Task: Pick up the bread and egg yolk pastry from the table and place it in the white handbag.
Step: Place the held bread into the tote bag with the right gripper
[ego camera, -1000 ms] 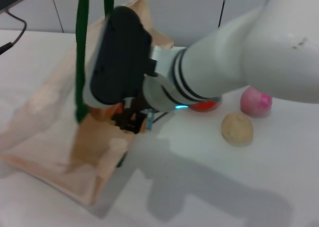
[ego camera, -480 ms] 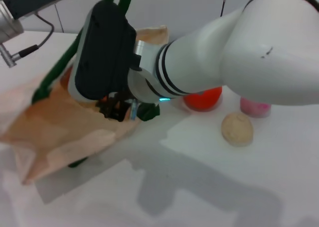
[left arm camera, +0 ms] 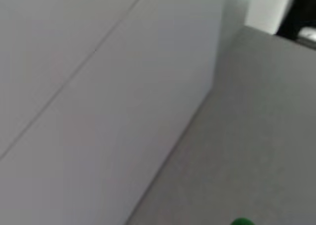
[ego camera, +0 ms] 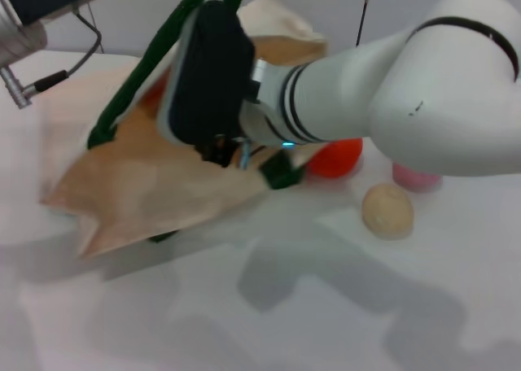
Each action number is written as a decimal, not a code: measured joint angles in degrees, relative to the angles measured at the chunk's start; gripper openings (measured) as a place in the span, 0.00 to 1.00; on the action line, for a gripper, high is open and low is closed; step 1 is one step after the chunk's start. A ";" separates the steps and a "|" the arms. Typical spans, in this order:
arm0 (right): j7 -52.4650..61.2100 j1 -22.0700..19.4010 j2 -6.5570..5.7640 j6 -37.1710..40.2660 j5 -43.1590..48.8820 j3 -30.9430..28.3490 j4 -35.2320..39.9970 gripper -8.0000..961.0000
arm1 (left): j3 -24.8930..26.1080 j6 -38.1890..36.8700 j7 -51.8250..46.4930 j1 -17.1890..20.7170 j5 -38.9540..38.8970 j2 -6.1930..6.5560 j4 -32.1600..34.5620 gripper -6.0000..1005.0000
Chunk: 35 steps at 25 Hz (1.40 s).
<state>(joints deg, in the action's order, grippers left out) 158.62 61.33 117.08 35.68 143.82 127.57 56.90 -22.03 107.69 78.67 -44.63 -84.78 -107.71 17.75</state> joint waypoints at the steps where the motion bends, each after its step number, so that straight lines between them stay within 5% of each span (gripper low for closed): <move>1: 0.01 0.03 0.00 -1.15 0.03 0.16 -1.00 0.29 | 0.13 1.08 -0.20 0.01 -0.56 0.00 0.00 0.12; 16: 0.72 -1.37 -0.12 -7.38 -1.93 -0.31 -5.56 0.27 | 0.88 2.55 -0.22 5.26 -8.11 0.89 0.51 0.12; 22: -1.50 -2.64 -0.40 -5.32 -8.75 1.04 -1.76 0.40 | 1.67 -2.92 0.55 7.12 -8.43 0.94 0.58 0.12; 32: -5.62 -8.81 -0.97 -2.36 -8.65 0.42 9.54 0.91 | 1.78 -8.89 1.47 8.31 -8.46 0.83 0.62 0.12; 35: -6.01 -10.05 -1.05 -1.98 -8.65 0.14 10.96 0.91 | 1.89 -11.16 1.71 8.65 -8.50 0.77 0.61 0.12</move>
<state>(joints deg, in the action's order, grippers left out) 152.61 51.28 116.03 33.69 135.18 127.72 67.86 -20.13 96.53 80.38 -35.98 -93.28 -106.93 18.36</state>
